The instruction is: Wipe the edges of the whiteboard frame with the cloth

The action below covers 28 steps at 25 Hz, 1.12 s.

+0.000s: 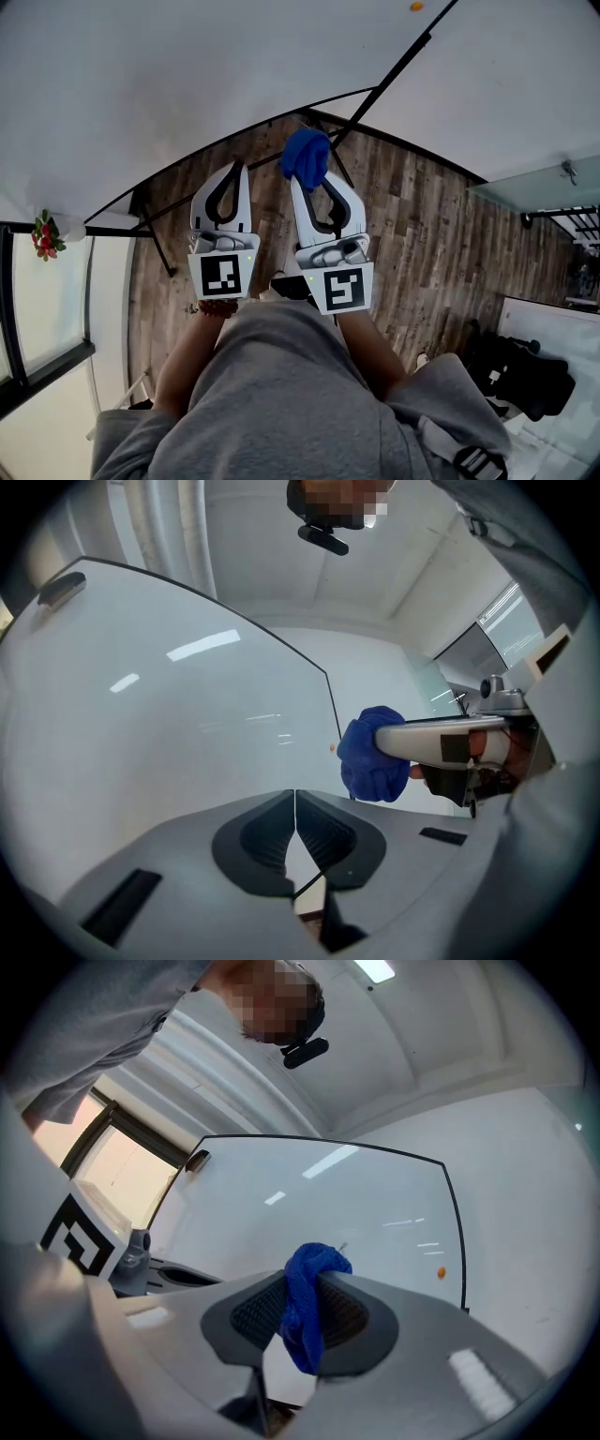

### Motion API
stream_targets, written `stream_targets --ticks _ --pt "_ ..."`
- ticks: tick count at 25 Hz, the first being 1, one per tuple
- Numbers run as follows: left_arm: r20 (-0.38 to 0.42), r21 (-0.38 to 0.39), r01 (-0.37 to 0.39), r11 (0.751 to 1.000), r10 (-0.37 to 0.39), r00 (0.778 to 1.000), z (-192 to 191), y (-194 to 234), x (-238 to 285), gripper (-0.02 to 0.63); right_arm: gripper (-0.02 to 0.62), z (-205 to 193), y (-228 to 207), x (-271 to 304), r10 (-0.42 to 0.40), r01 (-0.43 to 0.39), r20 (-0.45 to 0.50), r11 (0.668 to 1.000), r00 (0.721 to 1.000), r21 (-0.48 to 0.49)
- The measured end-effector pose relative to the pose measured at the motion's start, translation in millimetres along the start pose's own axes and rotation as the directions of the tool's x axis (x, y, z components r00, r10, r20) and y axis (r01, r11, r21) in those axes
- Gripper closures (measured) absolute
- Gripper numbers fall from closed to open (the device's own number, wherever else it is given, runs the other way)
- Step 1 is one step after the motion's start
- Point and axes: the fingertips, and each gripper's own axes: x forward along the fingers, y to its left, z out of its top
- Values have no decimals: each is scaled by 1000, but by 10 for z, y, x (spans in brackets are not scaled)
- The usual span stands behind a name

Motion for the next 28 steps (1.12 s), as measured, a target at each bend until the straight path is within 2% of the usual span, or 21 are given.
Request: stream_targets --ticks 11,24,28 --pt "-86 -22 3 1000 -5 996 -355 -349 -393 594 508 -239 -23 -522 -21 23 -70 999 997 32" --pt "-93 -17 22 1000 -23 995 -448 -688 -582 594 508 -359 -122 -947 -52 54 -100 998 994 13" --pt "-101 -20 33 999 -34 994 -487 -770 -613 594 508 -388 -111 -1023 -40 42 -102 999 994 18"
